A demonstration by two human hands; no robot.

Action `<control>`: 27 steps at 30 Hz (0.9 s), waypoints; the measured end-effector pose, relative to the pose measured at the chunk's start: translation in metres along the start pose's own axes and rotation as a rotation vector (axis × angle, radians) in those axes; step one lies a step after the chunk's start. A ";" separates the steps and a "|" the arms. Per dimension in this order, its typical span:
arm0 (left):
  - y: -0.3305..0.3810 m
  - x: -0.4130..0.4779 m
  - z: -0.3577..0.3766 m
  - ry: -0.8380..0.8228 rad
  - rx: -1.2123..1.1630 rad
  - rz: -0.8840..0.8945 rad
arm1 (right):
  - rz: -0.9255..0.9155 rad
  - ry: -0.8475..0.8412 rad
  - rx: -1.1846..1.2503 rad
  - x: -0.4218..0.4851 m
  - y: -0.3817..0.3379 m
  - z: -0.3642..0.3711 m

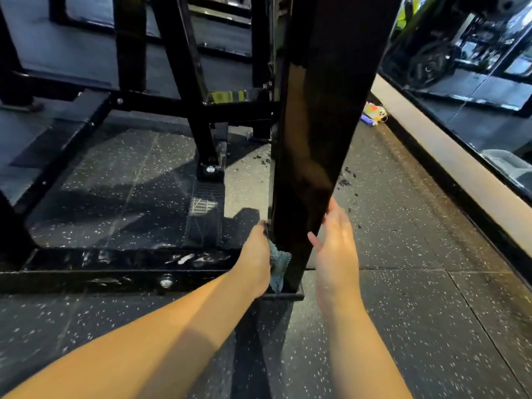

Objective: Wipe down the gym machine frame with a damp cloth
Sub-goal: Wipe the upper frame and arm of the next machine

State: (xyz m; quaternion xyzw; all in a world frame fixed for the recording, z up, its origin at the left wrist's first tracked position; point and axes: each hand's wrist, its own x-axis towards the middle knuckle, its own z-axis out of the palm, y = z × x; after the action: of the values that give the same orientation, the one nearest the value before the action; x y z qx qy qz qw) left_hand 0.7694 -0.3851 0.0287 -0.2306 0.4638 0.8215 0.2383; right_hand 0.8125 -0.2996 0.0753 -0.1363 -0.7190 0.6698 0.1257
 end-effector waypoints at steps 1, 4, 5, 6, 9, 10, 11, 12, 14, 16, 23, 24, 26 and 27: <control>0.012 -0.008 0.004 -0.019 -0.034 0.021 | 0.022 0.012 -0.018 0.001 -0.004 -0.001; 0.055 -0.051 0.019 -0.179 -0.030 0.156 | 0.063 0.067 -0.063 0.000 -0.027 0.002; 0.067 -0.067 0.024 -0.230 -0.031 0.221 | 0.057 0.075 -0.082 -0.002 -0.031 0.005; 0.080 -0.082 0.029 -0.279 -0.007 0.311 | 0.022 0.074 -0.080 -0.005 -0.041 0.010; 0.114 -0.123 0.044 -0.397 0.007 0.487 | -0.139 0.068 -0.097 -0.012 -0.064 0.024; 0.124 -0.134 0.048 -0.416 0.012 0.510 | -0.197 0.080 -0.119 -0.017 -0.077 0.028; 0.137 -0.147 0.052 -0.424 0.022 0.524 | -0.264 0.100 -0.126 -0.022 -0.093 0.031; 0.151 -0.157 0.055 -0.430 0.006 0.553 | -0.311 0.126 -0.121 -0.025 -0.112 0.034; 0.170 -0.166 0.061 -0.446 -0.015 0.590 | -0.355 0.152 -0.076 -0.030 -0.146 0.036; 0.191 -0.181 0.069 -0.396 -0.013 0.596 | -0.447 0.167 -0.062 -0.033 -0.183 0.041; 0.271 -0.250 0.101 -0.485 -0.195 0.631 | -0.889 0.256 -0.379 -0.020 -0.322 0.057; 0.280 -0.258 0.102 -0.489 -0.217 0.607 | -0.941 0.243 -0.453 -0.019 -0.341 0.063; 0.294 -0.266 0.101 -0.512 -0.305 0.538 | -1.006 0.207 -0.631 -0.016 -0.366 0.076; 0.299 -0.267 0.100 -0.518 -0.356 0.498 | -1.020 0.212 -0.719 -0.013 -0.371 0.081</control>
State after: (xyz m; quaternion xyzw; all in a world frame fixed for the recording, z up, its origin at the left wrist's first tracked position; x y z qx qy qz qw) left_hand 0.7809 -0.4818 0.4295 0.0657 0.2804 0.9527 0.0971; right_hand 0.7846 -0.4039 0.4395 0.1242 -0.8573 0.2251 0.4459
